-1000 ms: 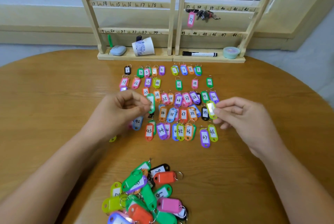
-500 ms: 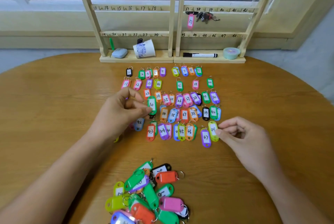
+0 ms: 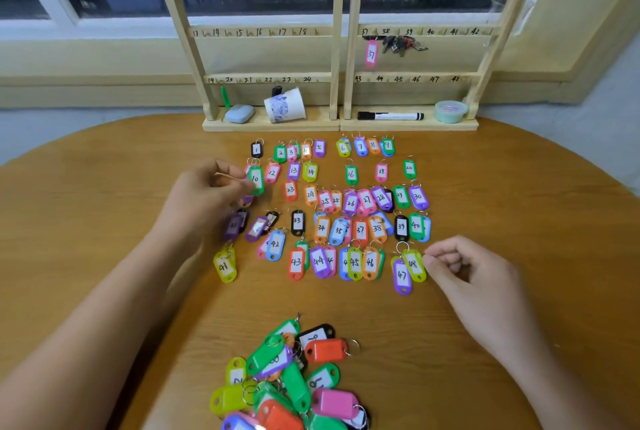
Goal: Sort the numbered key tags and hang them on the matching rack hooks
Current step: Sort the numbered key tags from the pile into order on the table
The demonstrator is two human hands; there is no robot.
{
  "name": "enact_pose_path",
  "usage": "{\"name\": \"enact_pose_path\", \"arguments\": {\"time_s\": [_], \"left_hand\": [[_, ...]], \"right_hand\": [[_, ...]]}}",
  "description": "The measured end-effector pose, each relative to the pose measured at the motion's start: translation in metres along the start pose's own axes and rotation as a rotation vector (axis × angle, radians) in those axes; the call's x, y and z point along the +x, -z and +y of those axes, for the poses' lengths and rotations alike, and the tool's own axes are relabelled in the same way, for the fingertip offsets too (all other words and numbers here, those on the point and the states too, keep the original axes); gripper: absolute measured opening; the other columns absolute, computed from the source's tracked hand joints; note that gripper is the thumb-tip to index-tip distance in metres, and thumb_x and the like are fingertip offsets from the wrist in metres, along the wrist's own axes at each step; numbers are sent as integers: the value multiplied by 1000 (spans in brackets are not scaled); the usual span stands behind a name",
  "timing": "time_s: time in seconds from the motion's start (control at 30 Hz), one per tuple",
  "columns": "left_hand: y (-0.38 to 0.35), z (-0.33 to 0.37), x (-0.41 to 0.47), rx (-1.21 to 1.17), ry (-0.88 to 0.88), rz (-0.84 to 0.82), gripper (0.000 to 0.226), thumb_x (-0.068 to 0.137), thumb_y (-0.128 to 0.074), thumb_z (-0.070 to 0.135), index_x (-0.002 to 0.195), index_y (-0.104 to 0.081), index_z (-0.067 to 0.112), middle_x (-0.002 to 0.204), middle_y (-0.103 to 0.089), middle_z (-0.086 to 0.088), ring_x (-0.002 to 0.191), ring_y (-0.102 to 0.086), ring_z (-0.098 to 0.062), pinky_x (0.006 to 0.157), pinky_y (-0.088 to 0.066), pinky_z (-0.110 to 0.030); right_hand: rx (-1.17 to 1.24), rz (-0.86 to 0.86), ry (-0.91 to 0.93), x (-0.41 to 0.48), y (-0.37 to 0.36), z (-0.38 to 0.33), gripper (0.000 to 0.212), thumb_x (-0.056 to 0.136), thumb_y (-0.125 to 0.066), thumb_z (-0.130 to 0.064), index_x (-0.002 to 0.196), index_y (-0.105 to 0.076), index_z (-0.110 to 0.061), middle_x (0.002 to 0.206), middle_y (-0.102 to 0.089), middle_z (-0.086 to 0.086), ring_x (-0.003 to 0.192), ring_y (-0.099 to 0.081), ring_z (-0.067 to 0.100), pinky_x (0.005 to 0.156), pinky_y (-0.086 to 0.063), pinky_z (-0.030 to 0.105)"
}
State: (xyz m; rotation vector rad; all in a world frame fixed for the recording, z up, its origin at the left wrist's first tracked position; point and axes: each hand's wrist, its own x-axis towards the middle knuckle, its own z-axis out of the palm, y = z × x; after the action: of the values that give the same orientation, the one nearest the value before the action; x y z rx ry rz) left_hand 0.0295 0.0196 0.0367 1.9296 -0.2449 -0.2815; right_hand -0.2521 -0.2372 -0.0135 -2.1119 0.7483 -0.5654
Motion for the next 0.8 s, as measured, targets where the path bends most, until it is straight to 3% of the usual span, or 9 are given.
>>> {"name": "enact_pose_path", "arguments": {"time_s": [0.07,0.2,0.33,0.4,0.5,0.6,0.8], "left_hand": [[1,4,12,26,32,24,24,91,-85,13,110,-72,6,86,-72,-8,52,-59,2,43,-46,-13],[-5,14,32,89,45,3,27,89,-87,18,109,-72,8,92,-75,-7,67,-62,-11,45,-47,-16],[-37,27,45,116,-15,-83,25,87,-89,19,103,-73,9,95,-80,-13,80,-71,-25,75,-59,-40],[-61,37,49,122,-62,-133,25,87,-89,20,102,-72,10,91,-79,-14,73,-67,-22,70,-57,-38],[-99,54,59,144,-107,-189,21,87,-87,21,99,-71,13,94,-79,-5,82,-70,-18,67,-58,-36],[-135,69,70,143,-118,-234,17,87,-86,17,95,-71,14,89,-77,-1,80,-69,-14,63,-53,-28],[-204,93,91,193,-74,-295,19,87,-86,13,95,-68,12,99,-76,-9,90,-71,-20,65,-59,-31]], "right_hand": [[-16,3,15,0,0,-1,13,92,-78,-22,84,-75,-32,83,-73,-16,83,-67,9,74,-52,26],[-28,15,34,0,-1,0,14,92,-78,-20,85,-75,-32,82,-73,-16,81,-67,10,74,-52,27],[-38,29,57,0,-1,1,14,92,-78,-20,85,-74,-32,81,-72,-15,81,-67,11,70,-51,23],[-32,31,59,-1,-1,0,14,92,-79,-19,84,-74,-31,81,-72,-15,81,-66,10,68,-49,18],[-43,34,65,-1,-1,0,16,92,-79,-19,83,-73,-31,80,-71,-16,80,-66,10,66,-47,14],[-43,36,73,-1,-2,0,16,92,-79,-19,83,-72,-31,79,-71,-15,79,-66,10,65,-48,14],[-57,32,68,-1,-2,1,15,93,-78,-21,84,-71,-30,79,-70,-14,79,-65,10,65,-48,16]]}}
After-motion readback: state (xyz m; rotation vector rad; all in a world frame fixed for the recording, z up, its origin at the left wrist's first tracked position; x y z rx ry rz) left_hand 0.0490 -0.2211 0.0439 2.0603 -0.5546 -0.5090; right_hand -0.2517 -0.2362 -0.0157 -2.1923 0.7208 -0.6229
